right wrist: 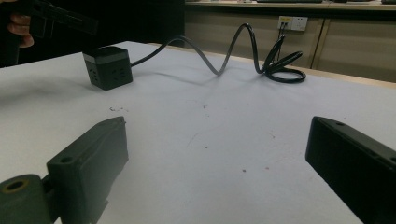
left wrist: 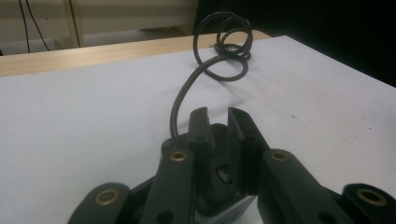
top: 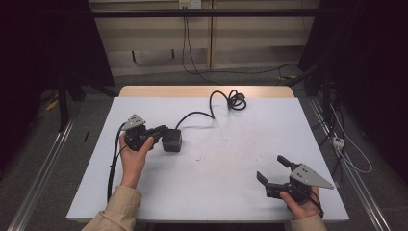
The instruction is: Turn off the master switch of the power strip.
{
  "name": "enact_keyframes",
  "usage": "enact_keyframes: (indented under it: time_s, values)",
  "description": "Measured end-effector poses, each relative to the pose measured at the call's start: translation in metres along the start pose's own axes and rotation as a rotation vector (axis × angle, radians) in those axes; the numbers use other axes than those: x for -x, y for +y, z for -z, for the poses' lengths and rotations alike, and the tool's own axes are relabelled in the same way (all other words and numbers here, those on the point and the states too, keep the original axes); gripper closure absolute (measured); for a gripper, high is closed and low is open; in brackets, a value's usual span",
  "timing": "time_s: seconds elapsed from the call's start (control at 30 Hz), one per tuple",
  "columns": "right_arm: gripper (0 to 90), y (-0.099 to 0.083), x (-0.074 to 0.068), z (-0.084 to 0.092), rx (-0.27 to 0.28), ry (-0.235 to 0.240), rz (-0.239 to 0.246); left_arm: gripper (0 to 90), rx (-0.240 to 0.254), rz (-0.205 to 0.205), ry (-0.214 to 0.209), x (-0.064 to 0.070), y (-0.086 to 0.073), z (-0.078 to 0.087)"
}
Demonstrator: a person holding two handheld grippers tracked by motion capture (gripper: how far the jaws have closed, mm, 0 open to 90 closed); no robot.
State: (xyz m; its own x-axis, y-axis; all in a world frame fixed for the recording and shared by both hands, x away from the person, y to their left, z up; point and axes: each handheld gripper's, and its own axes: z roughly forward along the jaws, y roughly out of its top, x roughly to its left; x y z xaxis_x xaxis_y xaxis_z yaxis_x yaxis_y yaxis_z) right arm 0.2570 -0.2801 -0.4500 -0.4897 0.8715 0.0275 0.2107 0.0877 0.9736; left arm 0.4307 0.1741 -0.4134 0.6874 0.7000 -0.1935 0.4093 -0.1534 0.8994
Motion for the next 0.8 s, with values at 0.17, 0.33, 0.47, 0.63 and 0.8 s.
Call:
enact_keyframes:
  time_s: [0.17,0.33,0.47,0.63,0.8]
  values:
    - [5.3,-0.0001,0.0007,0.0003,0.001,0.0,-0.001,82.4,-0.003,0.009,-0.007,-0.0004,0.0006,-0.0011]
    - [5.3,0.0,0.0005,0.0002,0.0,-0.002,0.002,85.9,-0.012,0.005,-0.024,0.0012,0.0039,-0.0025]
    - [5.3,-0.0002,0.0007,0.0003,0.001,-0.002,0.0,88.7,-0.022,-0.001,-0.037,0.0025,0.0065,-0.0044]
    - [5.3,-0.0002,0.0008,0.0003,0.0,-0.001,0.001,90.0,-0.041,0.014,-0.043,0.0021,0.005,-0.008]
    - [5.3,0.0001,0.0008,0.0006,0.002,-0.001,0.001,90.0,-0.051,0.005,-0.039,0.0029,0.0038,-0.0085]
